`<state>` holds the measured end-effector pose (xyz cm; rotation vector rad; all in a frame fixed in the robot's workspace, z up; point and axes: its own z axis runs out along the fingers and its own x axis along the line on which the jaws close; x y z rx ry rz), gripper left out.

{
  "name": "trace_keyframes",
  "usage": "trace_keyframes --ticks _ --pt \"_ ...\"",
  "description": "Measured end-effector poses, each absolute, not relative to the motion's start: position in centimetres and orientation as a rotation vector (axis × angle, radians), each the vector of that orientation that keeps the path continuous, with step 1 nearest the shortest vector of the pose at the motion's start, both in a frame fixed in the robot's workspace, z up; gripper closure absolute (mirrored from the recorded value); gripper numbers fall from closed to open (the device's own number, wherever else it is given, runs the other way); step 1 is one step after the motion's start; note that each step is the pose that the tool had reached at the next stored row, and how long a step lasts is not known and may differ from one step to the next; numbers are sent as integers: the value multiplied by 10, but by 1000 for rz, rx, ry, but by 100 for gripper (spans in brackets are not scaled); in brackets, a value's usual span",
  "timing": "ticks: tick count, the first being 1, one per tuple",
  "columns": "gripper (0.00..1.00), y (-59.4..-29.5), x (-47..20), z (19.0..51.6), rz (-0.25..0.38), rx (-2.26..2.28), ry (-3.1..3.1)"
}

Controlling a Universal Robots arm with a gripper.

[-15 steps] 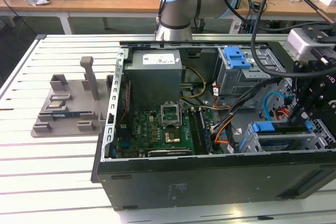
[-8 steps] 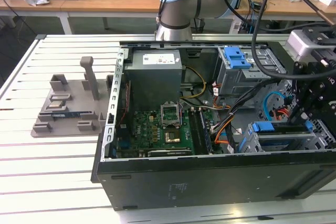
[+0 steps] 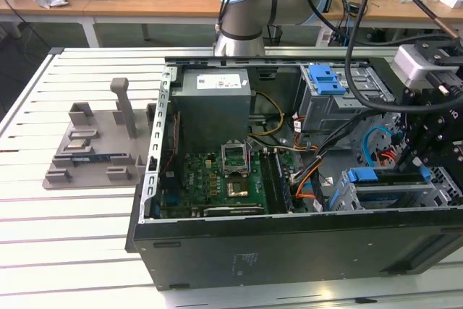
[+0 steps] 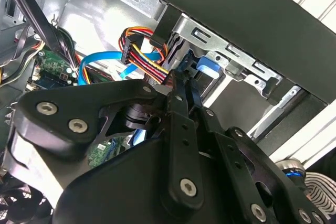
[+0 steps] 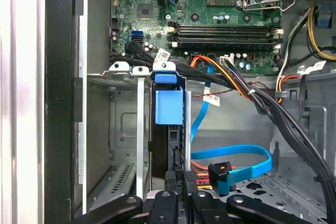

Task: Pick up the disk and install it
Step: 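Insert the first disk wire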

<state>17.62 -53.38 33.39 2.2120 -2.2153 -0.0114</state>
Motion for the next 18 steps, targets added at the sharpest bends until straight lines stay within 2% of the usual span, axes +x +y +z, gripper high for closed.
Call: trace_keyframes --ticks 5,6,18 --pt "82 -534 176 333 -14 2213 -2216" --pt "76 -534 176 334 -12 2212 -2216" --pt "76 -534 176 363 -12 2212 -2216"
